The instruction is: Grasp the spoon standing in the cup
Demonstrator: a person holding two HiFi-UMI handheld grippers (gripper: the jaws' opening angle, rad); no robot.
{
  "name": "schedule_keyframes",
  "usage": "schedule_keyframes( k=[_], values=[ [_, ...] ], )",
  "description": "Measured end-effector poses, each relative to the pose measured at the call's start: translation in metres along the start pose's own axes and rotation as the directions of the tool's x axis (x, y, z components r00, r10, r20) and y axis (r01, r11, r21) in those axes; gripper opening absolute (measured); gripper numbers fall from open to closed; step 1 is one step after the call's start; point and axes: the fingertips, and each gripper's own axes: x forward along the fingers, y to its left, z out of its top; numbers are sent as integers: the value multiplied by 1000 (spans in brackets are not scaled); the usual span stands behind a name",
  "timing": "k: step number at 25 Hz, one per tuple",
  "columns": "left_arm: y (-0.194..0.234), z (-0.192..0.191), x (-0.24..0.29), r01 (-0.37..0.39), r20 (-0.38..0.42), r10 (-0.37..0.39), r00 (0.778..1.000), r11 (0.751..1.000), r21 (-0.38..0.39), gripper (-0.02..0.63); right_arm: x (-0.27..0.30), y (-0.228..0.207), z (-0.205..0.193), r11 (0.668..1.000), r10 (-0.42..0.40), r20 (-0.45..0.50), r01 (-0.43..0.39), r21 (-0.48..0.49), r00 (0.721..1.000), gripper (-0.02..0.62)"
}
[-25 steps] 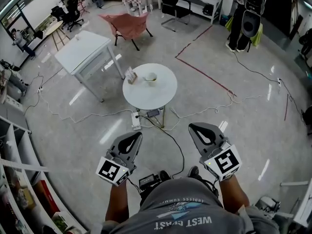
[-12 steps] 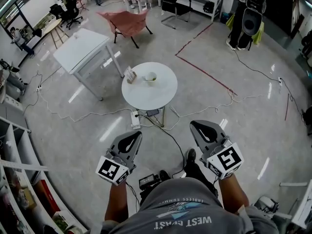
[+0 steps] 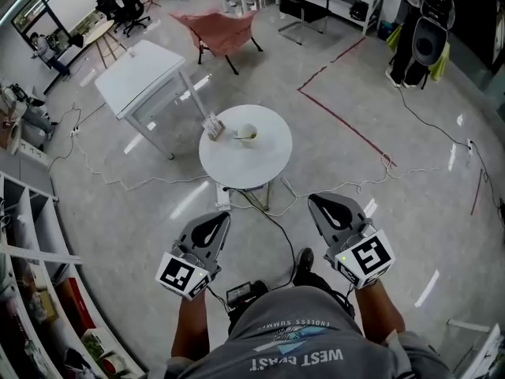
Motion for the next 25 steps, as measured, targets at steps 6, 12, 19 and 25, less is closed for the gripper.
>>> schedule_keyframes(
  k=[6,12,19,25],
  values=[
    [-1,9,44,-56,-15,56,998,998,-1,3,11,-49,2,998,63,2,-63,0,998,2],
    [0,16,69,-136,-28,136,990,991,5,3,17,-83,0,991,136,-1,-136,-6,991,2],
    [2,12,94,-143,-65,144,987,990,19,3,25,-104,-4,987,161,17,-162,12,987,2],
    [16,9,116,-109,-70,111,991,994,27,5,32,-120,-13,991,126,6,-126,36,992,2]
  ],
)
